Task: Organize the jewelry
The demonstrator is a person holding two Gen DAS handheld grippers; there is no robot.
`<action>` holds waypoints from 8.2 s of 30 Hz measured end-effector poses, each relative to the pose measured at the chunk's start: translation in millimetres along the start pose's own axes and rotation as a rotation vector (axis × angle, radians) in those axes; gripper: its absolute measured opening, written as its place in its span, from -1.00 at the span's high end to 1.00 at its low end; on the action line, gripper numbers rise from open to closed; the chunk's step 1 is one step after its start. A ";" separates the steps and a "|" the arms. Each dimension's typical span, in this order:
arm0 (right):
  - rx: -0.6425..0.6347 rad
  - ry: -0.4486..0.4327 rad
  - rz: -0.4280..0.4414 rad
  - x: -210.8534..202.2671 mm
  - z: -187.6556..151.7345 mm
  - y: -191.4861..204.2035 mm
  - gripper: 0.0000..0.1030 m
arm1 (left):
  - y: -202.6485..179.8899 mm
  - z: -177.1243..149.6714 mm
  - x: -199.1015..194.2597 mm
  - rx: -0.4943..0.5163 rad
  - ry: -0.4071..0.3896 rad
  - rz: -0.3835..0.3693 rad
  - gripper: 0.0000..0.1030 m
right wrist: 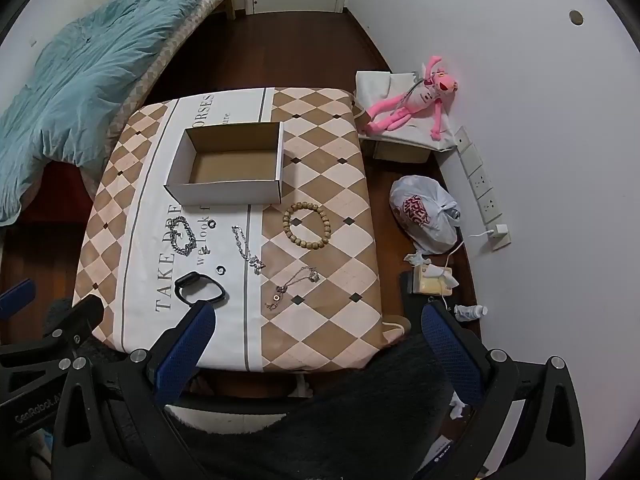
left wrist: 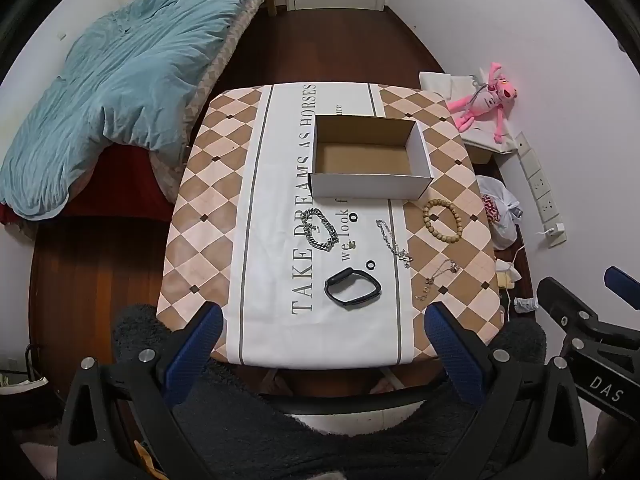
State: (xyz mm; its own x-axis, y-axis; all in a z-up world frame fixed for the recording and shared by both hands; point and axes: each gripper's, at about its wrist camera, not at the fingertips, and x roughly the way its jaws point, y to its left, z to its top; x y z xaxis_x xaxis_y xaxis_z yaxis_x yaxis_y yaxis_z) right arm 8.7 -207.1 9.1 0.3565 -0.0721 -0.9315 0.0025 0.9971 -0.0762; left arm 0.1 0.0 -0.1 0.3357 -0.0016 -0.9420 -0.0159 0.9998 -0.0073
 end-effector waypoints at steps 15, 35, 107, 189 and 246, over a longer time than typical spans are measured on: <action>0.003 0.000 0.009 -2.2 -0.6 -3.7 -1.00 | 6.0 1.9 -6.2 -0.006 -0.024 0.003 -1.00; 0.006 -0.004 0.016 -6.5 0.6 -2.4 -1.00 | 6.9 1.7 -12.9 -0.014 -0.045 0.012 -1.00; 0.124 0.042 0.021 40.3 28.7 -32.9 -1.00 | 2.5 29.6 31.5 -0.012 -0.056 0.079 -1.00; 0.076 -0.093 0.286 117.1 81.7 19.5 0.82 | 22.1 83.4 107.4 -0.058 -0.033 -0.133 0.85; -0.014 0.096 0.407 210.8 188.1 69.7 0.80 | 6.5 204.2 194.7 -0.034 0.093 -0.164 0.26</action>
State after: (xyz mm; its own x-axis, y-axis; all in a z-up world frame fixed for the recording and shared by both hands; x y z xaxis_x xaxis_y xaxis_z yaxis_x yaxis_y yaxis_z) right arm 259.8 -148.1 -125.7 0.2368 0.3254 -0.9154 -0.1335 0.9442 0.3011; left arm 257.7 9.7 -115.0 0.2479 -0.1680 -0.9541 -0.0004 0.9848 -0.1735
